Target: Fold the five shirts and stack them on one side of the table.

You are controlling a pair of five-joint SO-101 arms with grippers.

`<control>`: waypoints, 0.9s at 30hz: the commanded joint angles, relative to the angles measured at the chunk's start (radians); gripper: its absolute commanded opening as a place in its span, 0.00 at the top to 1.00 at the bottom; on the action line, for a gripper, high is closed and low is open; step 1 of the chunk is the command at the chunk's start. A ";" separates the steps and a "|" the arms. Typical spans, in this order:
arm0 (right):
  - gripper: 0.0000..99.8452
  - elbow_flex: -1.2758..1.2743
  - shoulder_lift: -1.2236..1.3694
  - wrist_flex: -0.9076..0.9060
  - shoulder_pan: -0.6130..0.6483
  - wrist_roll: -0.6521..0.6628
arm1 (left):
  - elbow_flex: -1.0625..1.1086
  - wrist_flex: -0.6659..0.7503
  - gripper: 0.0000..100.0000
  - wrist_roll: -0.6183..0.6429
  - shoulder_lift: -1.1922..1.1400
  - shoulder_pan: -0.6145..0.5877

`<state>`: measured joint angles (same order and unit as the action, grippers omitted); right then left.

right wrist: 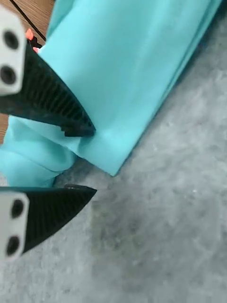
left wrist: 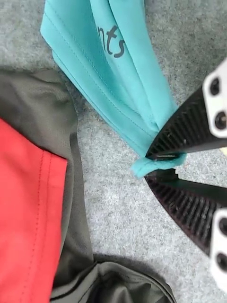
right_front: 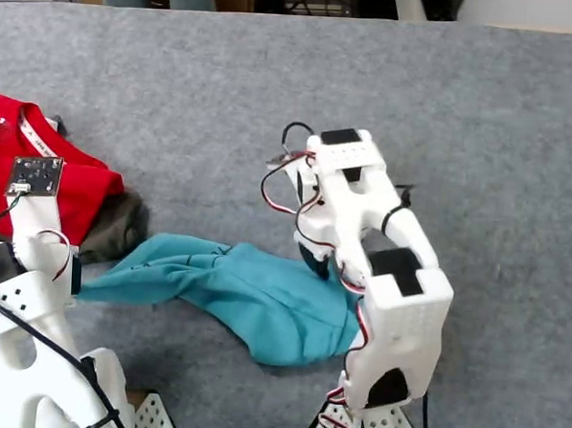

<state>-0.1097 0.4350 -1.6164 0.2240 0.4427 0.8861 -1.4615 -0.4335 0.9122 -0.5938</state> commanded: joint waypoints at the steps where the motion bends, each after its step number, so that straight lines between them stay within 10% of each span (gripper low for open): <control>1: 0.83 0.038 0.008 0.014 0.017 -0.003 | -0.021 0.037 0.97 0.009 0.017 0.002; 21: 0.83 0.035 0.191 0.112 0.054 -0.008 | -0.007 0.037 0.97 0.009 0.017 -0.001; 27: 0.98 0.027 0.203 0.110 0.041 -0.002 | -0.008 0.037 0.97 0.009 0.017 -0.001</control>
<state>-0.0713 0.5654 -1.5244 0.2654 0.4396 0.8861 -1.4323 -0.4319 0.9122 -0.5938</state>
